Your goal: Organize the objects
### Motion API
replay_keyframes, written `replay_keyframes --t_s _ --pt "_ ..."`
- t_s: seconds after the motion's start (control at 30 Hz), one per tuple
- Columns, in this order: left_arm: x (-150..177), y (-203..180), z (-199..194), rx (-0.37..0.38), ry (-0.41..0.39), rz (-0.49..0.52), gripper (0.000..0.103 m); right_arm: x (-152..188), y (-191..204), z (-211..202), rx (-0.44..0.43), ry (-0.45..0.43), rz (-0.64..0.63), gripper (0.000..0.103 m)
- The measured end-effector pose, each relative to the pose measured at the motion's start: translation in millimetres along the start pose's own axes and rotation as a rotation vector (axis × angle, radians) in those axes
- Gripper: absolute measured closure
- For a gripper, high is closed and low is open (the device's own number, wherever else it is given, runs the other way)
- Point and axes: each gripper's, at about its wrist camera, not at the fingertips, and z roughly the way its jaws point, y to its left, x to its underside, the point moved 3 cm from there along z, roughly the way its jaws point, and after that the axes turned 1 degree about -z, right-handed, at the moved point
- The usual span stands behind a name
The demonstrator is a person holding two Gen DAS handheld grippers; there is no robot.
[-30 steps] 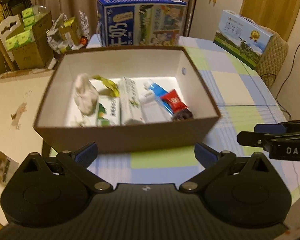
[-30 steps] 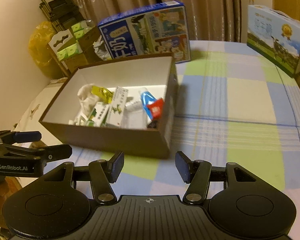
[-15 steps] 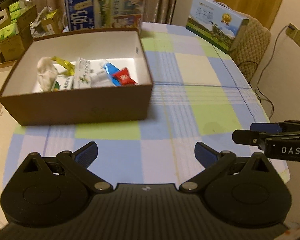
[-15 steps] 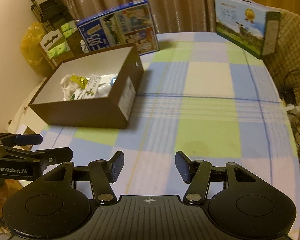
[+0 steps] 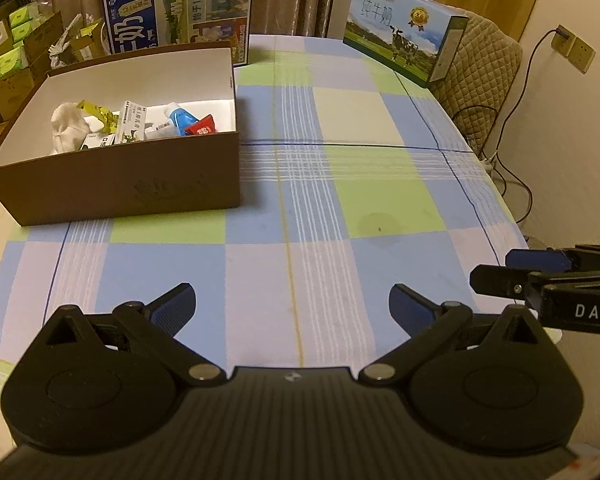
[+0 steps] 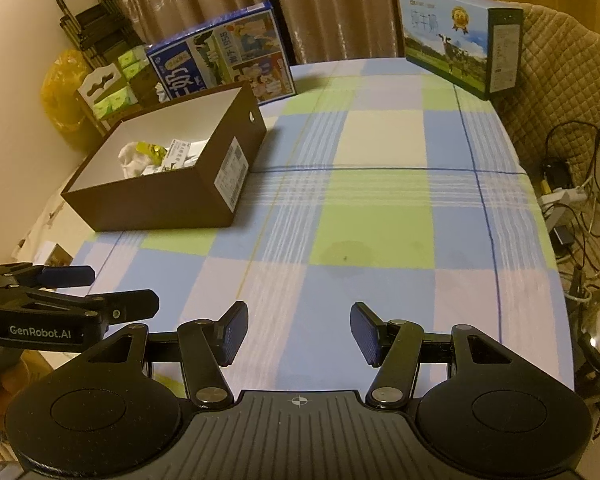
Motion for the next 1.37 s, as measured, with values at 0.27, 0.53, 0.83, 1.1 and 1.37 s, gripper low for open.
replay_keyframes --t_s 0.27,0.53,0.83,1.1,1.37 --pt "11 -16 -8 -0.004 -0.009 0.009 0.001 10 -7 -13 -0.002 -0.012 0.002 0.049" --pt "14 -25 -9 -0.012 -0.012 0.007 0.001 15 -14 -19 -0.006 -0.015 0.005 0.049" --pt "16 -35 -10 -0.015 -0.015 0.006 0.001 20 -22 -25 -0.012 -0.018 0.003 0.049" --pt "21 -48 -15 -0.032 -0.021 -0.006 0.001 23 -28 -31 -0.034 -0.020 -0.012 0.049" --pt "30 -58 -21 -0.055 -0.026 -0.023 0.001 27 -37 -36 -0.054 -0.018 -0.025 0.049"
